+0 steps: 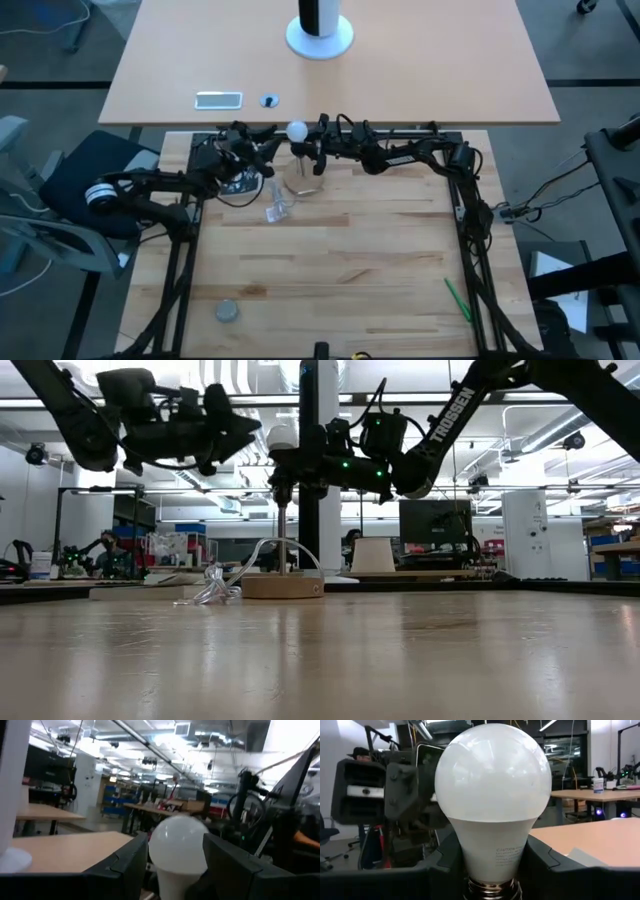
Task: Screw lightbulb
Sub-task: Insert the lightbulb into the lamp
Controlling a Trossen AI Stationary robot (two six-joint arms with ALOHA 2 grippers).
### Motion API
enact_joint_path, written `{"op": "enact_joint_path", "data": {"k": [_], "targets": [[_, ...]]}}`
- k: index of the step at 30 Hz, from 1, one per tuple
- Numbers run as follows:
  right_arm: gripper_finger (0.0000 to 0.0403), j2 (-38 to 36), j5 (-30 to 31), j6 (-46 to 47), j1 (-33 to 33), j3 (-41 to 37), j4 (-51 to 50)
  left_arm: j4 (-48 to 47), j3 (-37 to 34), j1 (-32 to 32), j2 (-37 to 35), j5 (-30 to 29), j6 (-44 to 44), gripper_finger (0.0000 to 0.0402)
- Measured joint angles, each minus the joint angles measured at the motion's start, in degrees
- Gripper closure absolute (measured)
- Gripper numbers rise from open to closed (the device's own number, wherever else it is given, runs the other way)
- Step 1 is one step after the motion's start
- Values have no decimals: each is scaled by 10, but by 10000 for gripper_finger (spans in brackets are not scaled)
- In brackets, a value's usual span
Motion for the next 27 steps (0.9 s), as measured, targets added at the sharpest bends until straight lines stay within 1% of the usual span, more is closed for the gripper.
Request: {"op": "enact_joint_path", "data": {"k": [4,5,10,14,18,23,27], "targets": [[281,0,0,-12,0,0,-6,-6,12,0,20,-5,15,219],[272,-1,1,-16,0,0,-9,-6,15,0,24,-5,18,219],[198,-3,0,-28,1,-1,-17,-8,24,0,30,-6,24,219],[169,-5,-4,-46,4,-2,-30,-9,24,0,27,-6,25,219],[165,-13,-4,-76,11,-2,-69,-16,24,0,25,-6,25,219],[175,-33,-3,-118,18,-2,-126,-21,29,0,25,-5,38,219],[180,-45,9,-126,21,-2,-158,-21,35,0,25,-5,47,219]]}}
